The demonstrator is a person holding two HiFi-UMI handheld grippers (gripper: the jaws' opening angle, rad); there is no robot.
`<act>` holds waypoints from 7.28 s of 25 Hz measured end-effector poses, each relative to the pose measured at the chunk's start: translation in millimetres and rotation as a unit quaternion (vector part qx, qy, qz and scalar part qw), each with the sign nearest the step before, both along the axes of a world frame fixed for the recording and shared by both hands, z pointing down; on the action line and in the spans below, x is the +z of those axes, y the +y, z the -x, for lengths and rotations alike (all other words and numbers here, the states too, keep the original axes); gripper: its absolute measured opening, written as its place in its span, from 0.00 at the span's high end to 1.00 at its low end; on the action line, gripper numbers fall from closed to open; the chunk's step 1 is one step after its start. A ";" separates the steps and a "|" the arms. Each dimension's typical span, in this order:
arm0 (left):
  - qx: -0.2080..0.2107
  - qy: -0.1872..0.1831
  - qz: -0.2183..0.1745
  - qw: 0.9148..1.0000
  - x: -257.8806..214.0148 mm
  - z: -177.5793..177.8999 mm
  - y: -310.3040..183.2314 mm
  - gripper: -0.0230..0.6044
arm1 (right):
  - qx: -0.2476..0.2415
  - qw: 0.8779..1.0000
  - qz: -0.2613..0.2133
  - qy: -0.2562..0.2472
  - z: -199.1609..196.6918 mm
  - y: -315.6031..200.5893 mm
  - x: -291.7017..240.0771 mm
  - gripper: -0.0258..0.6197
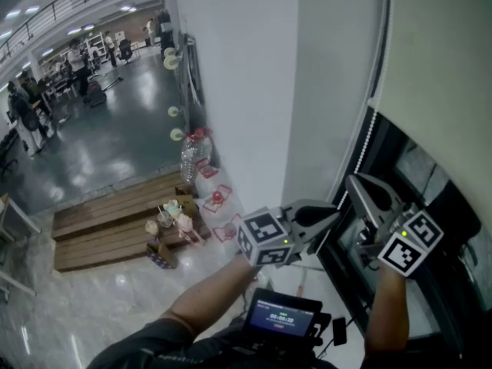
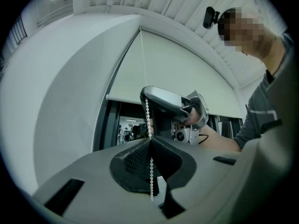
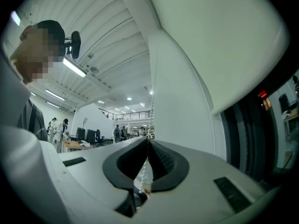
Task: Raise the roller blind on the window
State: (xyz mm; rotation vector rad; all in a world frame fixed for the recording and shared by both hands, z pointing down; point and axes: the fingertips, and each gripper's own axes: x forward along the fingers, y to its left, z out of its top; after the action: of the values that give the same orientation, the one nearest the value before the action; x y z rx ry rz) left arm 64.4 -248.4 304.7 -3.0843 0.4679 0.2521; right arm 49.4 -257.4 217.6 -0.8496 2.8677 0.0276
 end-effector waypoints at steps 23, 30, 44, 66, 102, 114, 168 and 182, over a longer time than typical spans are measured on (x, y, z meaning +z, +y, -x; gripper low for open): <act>-0.015 -0.065 0.065 0.996 110.2 -5.8 -2.1 0.97 | 0.013 0.996 0.084 0.010 -6.9 -1.5 108.0 0.95; -0.053 -0.052 0.077 0.994 85.6 36.6 -17.2 0.85 | 0.013 0.996 0.083 0.007 -7.1 1.6 106.8 0.95; 0.024 -0.004 0.003 1.000 -43.9 27.7 -4.0 0.80 | 0.011 0.997 0.077 0.002 -4.1 2.5 105.9 0.95; 0.012 -0.019 -0.007 1.000 -44.2 -5.7 -19.1 0.96 | 0.019 0.993 0.113 0.015 -2.4 4.3 145.1 0.95; 0.014 -0.025 0.017 0.999 14.9 -5.0 -0.2 0.96 | 0.034 0.998 -0.015 0.049 -7.0 0.3 5.8 0.83; -0.005 -0.026 0.007 1.000 17.2 -1.0 -5.6 0.96 | 0.010 1.000 0.009 0.018 -0.6 -5.1 11.9 0.96; 0.001 -0.002 -0.017 1.000 -68.1 -5.4 -23.7 0.96 | 0.018 0.994 0.106 0.018 -0.4 2.2 137.1 0.96; -0.016 -0.005 -0.004 1.000 -13.8 2.5 -24.5 0.96 | 0.030 0.985 0.165 0.030 2.2 1.4 189.7 0.96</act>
State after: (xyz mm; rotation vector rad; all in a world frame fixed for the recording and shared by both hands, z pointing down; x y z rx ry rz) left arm 61.9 -272.9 290.8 -3.0656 0.5140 0.2381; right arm 47.2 -256.1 407.3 -1.0057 2.9476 -0.4341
